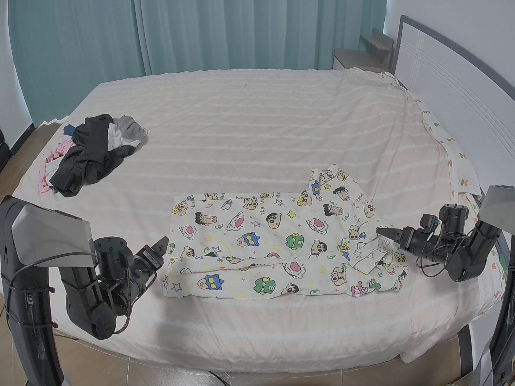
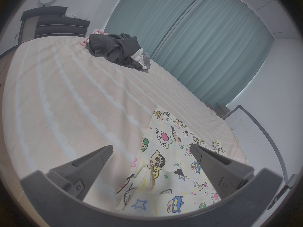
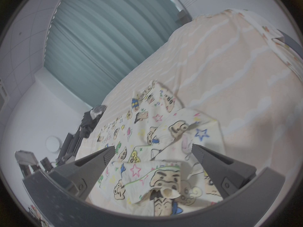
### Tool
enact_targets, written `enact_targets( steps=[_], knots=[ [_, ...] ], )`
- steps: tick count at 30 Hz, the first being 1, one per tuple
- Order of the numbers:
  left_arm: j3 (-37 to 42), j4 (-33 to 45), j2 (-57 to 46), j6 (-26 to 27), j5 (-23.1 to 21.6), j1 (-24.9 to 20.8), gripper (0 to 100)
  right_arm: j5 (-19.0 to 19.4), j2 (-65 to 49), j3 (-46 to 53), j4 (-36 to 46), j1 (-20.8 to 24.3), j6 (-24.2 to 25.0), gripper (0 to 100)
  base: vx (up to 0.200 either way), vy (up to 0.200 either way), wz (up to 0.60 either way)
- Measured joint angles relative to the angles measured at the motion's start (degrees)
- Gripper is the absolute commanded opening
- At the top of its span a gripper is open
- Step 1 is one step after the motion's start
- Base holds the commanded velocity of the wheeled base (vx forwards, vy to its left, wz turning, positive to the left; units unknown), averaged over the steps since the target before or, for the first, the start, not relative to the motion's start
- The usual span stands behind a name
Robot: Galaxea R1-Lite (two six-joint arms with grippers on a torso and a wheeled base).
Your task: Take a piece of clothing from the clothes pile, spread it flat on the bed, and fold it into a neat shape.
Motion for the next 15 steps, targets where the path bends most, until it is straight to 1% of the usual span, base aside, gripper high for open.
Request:
enact_targets(
  steps=[4,7,9,10,12,13,15],
  knots=[
    [3.36,-0.02,-2.85,-0.95,-0.39,0.67,100,-2.4,-0.56,0.68,-2.63,-1.87,3.83,100,0.0,0.0,0.0],
    [5.21,-0.02,-4.47,-2.86,-1.43,1.13,100,-2.9,-1.61,2.58,-5.23,-2.62,7.63,100,0.0,0.0,0.0],
    [6.42,-0.02,-5.44,-5.14,-3.27,1.52,100,-3.04,-2.76,4.83,-6.3,-2.67,9.44,100,0.0,0.0,0.0],
    [7.0,-0.02,-5.79,-6.27,-4.63,1.74,100,-3.08,-3.5,6.28,-6.68,-2.51,10.07,100,0.0,0.0,0.0],
    [8.27,-0.05,-6.53,-8.64,-8.74,2.32,100,-3.32,-5.0,9.14,-7.09,-1.71,11.28,100,0.0,0.0,0.0],
    [9.12,-0.02,-6.95,-10.07,-11.17,2.68,100,-3.43,-5.85,10.67,-7.31,-0.96,11.82,100,0.0,0.0,0.0],
    [10.5,0.0,-7.75,-12.03,-14.47,3.45,100,-4.29,-7.47,13.28,-7.56,0.88,13.1,100,0.0,0.0,0.0]
  ],
)
